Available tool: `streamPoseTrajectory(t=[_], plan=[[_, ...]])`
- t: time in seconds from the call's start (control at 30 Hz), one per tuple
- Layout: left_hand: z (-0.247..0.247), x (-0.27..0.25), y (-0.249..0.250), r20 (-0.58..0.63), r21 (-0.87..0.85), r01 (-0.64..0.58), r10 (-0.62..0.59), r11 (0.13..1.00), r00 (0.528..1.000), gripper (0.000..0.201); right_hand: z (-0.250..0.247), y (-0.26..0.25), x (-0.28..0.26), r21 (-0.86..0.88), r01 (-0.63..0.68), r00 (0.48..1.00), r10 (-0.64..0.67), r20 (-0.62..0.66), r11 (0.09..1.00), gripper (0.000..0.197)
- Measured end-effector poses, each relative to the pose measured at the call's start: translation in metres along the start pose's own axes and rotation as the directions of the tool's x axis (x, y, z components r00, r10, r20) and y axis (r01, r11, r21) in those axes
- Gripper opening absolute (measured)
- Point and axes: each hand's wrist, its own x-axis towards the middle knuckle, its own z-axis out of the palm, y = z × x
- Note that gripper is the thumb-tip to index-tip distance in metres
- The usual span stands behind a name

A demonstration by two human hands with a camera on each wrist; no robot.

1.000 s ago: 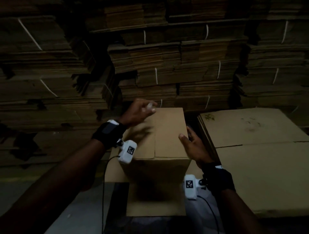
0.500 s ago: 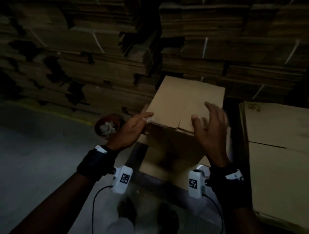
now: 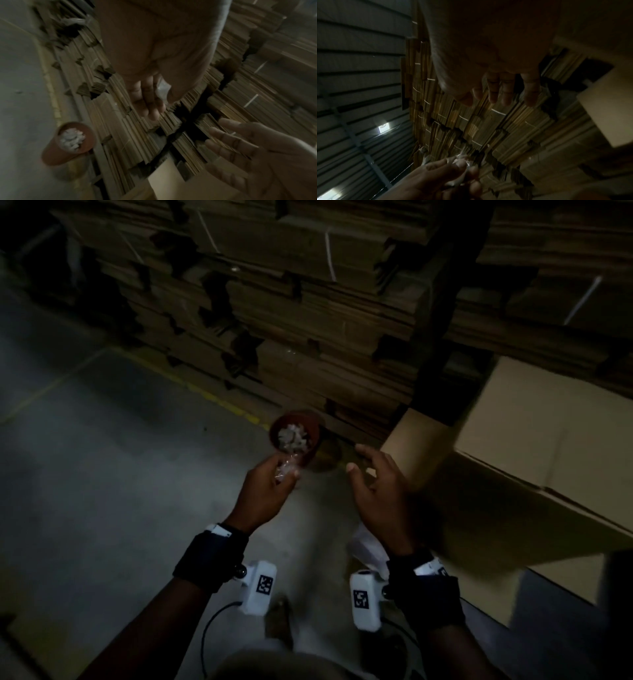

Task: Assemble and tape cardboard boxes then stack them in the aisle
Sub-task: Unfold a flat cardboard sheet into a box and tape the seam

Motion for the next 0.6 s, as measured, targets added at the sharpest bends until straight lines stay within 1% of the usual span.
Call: streamPoseTrajectory(t=[0.03,0.1,0.13,0.17,0.23,0.27,0.37,0.4,0.5,0.6], plan=[[-0.016,0.004,-0.011,0.007,-0.009,-0.004,0.004,1.000,1.000,0.014,0.020,-0.003,0.006,-0.003,-0.006,1.000,0.006,0.021,1.000,0.034],[-0.041,0.013,-0.026,0.015,0.028,-0.004,0.004,1.000,1.000,0.021,0.052,-0.008,0.019,-0.007,-0.022,0.998,0.023,0.060,1.000,0.031],[-0.053,0.022,-0.032,0.013,0.038,0.029,-0.030,0.999,0.999,0.026,0.070,-0.011,0.027,-0.005,-0.028,0.997,0.028,0.075,1.000,0.030],[-0.063,0.032,-0.038,0.017,0.023,0.092,-0.093,0.995,0.996,0.030,0.084,-0.012,0.034,-0.011,-0.026,0.996,0.026,0.088,1.000,0.030],[-0.077,0.056,-0.048,0.032,-0.063,0.206,-0.204,0.977,0.978,0.034,0.108,-0.010,0.050,-0.022,-0.021,0.994,0.023,0.102,1.000,0.030],[-0.083,0.069,-0.051,0.039,-0.084,0.218,-0.216,0.972,0.976,0.033,0.119,-0.007,0.060,-0.024,-0.028,0.994,0.030,0.109,0.999,0.029],[-0.097,0.111,-0.062,0.032,-0.041,0.146,-0.145,0.988,0.989,0.024,0.146,0.001,0.092,-0.030,-0.060,0.992,0.063,0.110,0.998,0.027],[-0.099,0.125,-0.067,0.039,-0.037,0.136,-0.134,0.990,0.990,0.026,0.153,0.006,0.102,-0.036,-0.062,0.993,0.065,0.101,0.997,0.026],[-0.104,0.181,-0.088,0.055,-0.053,0.175,-0.172,0.983,0.984,0.042,0.178,0.026,0.145,-0.052,-0.102,0.989,0.107,0.106,0.993,0.029],[-0.102,0.244,-0.121,0.072,0.054,0.174,-0.178,0.983,0.981,0.039,0.211,0.061,0.194,-0.051,-0.141,0.981,0.147,0.125,0.989,0.041]])
